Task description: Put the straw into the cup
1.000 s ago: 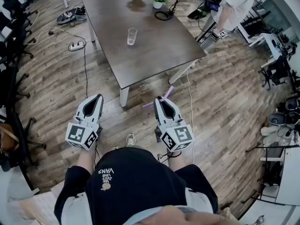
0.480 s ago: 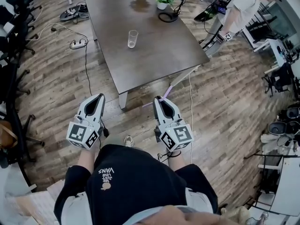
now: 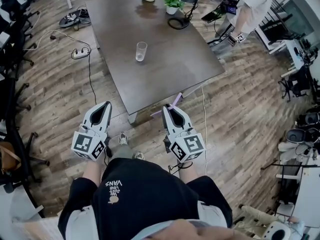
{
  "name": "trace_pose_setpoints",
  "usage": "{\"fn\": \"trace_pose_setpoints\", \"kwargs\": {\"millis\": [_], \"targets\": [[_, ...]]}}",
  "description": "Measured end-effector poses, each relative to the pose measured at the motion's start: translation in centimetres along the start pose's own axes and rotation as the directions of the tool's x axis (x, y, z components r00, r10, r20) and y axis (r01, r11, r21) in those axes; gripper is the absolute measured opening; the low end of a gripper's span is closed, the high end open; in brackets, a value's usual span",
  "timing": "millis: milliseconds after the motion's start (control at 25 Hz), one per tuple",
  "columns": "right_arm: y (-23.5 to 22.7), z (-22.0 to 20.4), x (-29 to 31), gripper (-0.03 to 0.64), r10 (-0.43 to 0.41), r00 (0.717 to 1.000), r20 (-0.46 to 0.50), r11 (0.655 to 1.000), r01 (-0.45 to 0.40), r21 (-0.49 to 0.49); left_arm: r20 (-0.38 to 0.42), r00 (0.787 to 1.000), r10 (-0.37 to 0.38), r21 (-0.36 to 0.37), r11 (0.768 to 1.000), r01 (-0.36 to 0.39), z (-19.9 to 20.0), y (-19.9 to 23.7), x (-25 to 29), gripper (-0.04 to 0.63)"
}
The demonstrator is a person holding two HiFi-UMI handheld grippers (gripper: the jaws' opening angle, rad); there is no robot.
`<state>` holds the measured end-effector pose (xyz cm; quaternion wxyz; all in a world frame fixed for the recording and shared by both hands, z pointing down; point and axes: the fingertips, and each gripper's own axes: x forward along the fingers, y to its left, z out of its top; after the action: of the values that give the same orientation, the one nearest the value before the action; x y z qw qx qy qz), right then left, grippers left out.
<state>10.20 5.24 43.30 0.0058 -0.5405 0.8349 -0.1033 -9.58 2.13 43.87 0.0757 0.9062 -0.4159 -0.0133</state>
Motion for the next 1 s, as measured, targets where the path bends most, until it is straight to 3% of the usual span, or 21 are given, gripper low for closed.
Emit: {"fn": "trace_pose_setpoints", "kwargs": {"millis": [560,1000], "targets": [[-0.7,1.9,10.7,0.043,-0.049,0.999,0.023,0.999,0.049,-0.005,0.009,0.998,-0.06,0.0,0.998,0.06,2.1,9.5,6.6,0.011],[-1.9,2.3,14.5,0.043,-0.09,0.996,0.028,0.996,0.09,-0.001,-0.002,0.994,-0.106,-0.005,0.994,0.106,2.2,12.6,10.3,0.011]]}}
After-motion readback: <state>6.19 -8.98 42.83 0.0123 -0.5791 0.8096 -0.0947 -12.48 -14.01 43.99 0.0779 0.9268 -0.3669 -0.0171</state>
